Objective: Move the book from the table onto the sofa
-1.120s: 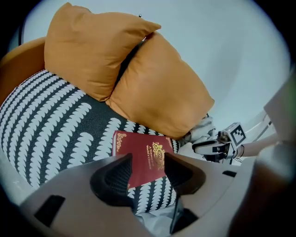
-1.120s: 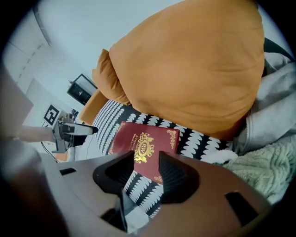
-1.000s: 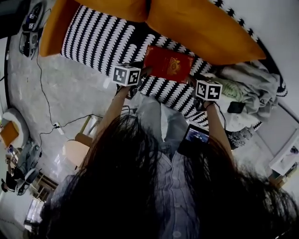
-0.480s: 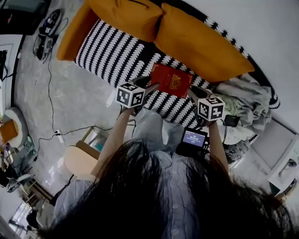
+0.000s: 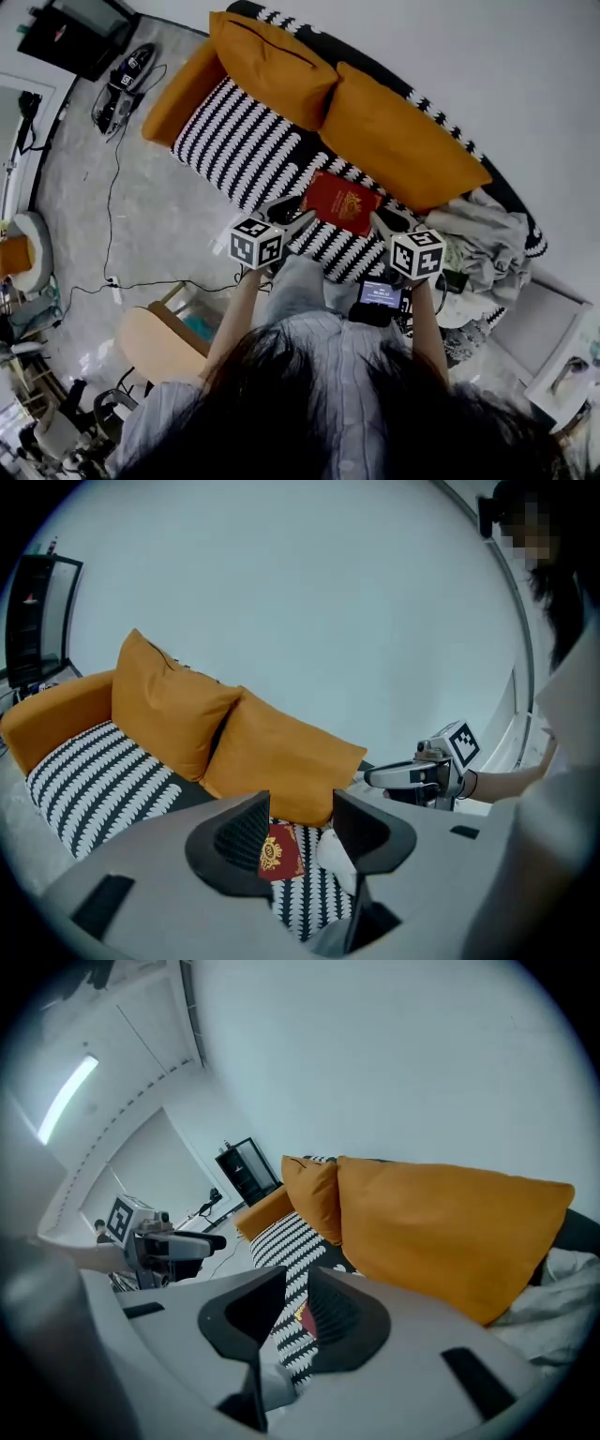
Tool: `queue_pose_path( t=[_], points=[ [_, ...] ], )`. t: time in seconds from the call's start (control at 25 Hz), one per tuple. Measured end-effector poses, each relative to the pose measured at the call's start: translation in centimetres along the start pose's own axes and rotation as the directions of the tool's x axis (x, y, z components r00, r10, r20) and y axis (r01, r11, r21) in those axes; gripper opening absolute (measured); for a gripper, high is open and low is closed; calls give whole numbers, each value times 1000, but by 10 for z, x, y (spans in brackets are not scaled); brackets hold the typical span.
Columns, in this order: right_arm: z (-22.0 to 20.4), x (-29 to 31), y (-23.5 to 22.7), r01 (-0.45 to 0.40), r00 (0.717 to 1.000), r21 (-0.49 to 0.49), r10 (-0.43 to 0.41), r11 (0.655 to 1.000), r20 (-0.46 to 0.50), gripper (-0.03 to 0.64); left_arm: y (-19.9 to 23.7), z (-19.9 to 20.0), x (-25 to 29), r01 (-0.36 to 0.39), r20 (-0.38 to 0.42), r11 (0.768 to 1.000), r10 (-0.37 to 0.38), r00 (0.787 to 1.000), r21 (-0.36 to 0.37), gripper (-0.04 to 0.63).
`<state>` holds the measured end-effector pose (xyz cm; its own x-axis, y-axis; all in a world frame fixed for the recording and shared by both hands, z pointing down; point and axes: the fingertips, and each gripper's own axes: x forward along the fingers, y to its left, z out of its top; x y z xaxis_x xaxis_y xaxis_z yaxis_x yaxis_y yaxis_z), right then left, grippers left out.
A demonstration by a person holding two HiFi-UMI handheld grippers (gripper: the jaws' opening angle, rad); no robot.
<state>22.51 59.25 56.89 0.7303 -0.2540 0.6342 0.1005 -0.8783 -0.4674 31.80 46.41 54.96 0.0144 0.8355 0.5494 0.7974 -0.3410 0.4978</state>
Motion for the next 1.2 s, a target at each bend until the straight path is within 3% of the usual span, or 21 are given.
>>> queue_pose_path(
  t=[0.24, 0.4, 0.56, 0.76, 1.04, 1.2],
  points=[
    [22, -24, 10, -18, 999, -74, 20, 997, 28, 74, -24, 18, -25, -43, 113, 999, 44, 993, -6, 196],
    [29, -39, 16, -35, 997, -102, 41, 994, 58, 72, -37, 27, -47, -78, 202, 996, 85, 976, -47, 176],
    [26, -51, 22, -63, 995, -118, 71, 991, 64, 69, -49, 23, -70, -126, 241, 990, 138, 961, -66, 156],
    [18, -59, 31, -103, 992, -194, 114, 976, 46, 69, -62, 6, -91, -187, 308, 976, 214, 927, -114, 147],
    [-5, -58, 47, -172, 984, -244, 177, 954, -2, 66, -81, -37, -116, -274, 302, 951, 305, 903, -141, 141],
    [-13, -51, 56, -209, 978, -300, 202, 931, -54, 64, -86, -59, -136, -332, 314, 926, 373, 873, -179, 138]
  ],
)
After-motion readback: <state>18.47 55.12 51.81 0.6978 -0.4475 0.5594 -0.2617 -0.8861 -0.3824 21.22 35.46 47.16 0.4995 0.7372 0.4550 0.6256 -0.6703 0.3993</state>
